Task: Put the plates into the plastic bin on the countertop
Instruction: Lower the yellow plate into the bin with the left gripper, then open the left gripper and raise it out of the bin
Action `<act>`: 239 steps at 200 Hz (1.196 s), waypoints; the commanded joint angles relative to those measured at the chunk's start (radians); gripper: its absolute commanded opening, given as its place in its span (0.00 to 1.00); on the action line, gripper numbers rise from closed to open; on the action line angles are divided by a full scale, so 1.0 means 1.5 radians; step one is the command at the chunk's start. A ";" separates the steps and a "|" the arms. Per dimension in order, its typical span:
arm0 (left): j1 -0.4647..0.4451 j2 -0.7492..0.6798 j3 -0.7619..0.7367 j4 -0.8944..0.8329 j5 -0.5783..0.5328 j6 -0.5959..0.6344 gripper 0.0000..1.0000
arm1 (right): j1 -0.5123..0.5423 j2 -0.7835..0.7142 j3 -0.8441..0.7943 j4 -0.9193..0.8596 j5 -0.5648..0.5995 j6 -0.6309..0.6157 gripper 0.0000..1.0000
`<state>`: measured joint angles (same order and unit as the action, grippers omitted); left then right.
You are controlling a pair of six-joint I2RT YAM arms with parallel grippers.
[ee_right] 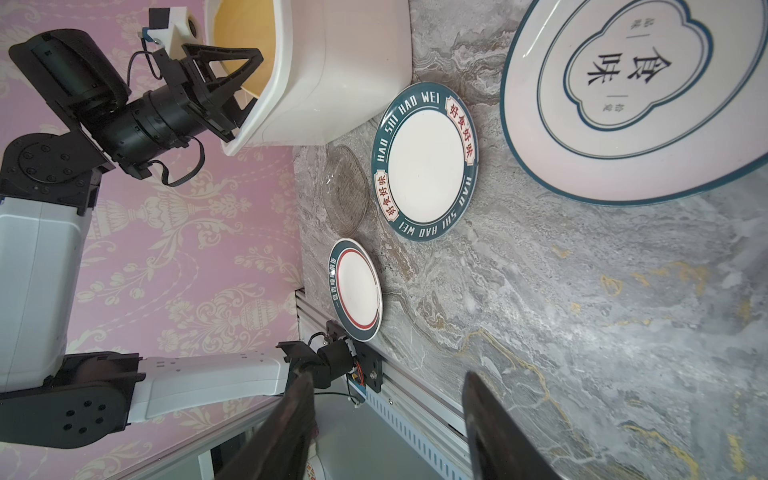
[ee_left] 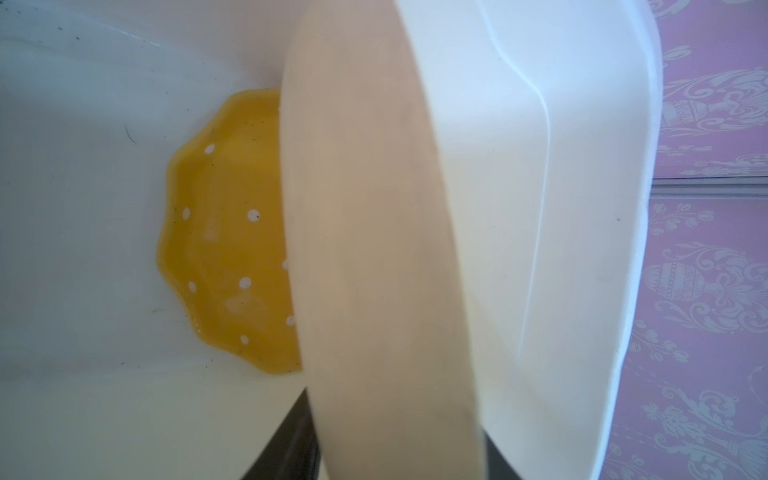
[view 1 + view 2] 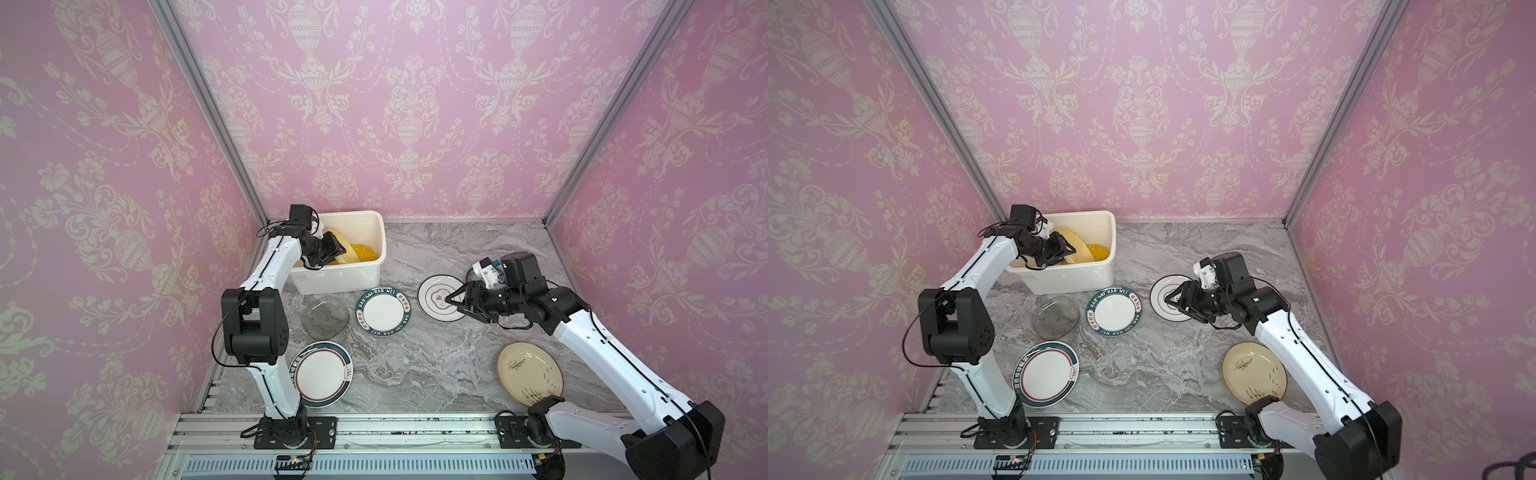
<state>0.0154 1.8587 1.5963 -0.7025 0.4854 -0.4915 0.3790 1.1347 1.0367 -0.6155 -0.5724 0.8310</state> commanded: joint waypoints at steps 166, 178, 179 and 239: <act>0.003 0.107 -0.034 -0.090 -0.116 0.076 0.76 | -0.003 0.005 0.015 0.007 -0.006 0.003 0.57; 0.003 0.109 -0.032 -0.090 -0.121 0.078 0.78 | -0.004 0.008 0.015 0.008 -0.007 0.004 0.57; 0.003 0.109 -0.031 -0.090 -0.122 0.078 0.78 | -0.003 0.008 0.015 0.008 -0.007 0.004 0.57; 0.003 0.095 -0.018 -0.098 -0.156 0.092 0.99 | -0.003 0.015 0.017 0.014 -0.007 0.006 0.57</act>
<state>0.0204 2.0106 1.5421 -0.7959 0.3073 -0.3836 0.3790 1.1519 1.0393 -0.6067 -0.5724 0.8349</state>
